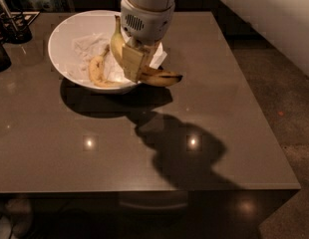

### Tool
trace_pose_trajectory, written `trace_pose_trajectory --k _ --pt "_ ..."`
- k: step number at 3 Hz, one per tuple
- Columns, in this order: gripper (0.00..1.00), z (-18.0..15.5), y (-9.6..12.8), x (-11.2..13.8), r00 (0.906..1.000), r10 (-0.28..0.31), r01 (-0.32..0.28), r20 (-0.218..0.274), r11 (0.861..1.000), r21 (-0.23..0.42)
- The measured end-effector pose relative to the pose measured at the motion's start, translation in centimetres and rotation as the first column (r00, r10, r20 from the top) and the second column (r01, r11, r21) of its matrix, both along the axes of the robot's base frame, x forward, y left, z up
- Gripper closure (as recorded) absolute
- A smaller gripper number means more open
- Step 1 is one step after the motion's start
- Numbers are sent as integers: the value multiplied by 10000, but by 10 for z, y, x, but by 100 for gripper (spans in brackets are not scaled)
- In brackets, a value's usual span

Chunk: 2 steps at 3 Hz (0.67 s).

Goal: Pick banana from white bowl

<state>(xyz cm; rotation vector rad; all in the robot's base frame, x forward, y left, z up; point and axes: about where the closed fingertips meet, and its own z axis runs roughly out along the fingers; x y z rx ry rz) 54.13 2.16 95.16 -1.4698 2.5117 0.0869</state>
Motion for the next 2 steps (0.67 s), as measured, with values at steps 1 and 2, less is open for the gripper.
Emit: trace_pose_trajectory --k 1,2 --pt "100 -4 -10 -22 9993 -255 256 -288 9997 20" --pt "100 -9 -15 -37 9978 -428 428 -499 9991 -10"
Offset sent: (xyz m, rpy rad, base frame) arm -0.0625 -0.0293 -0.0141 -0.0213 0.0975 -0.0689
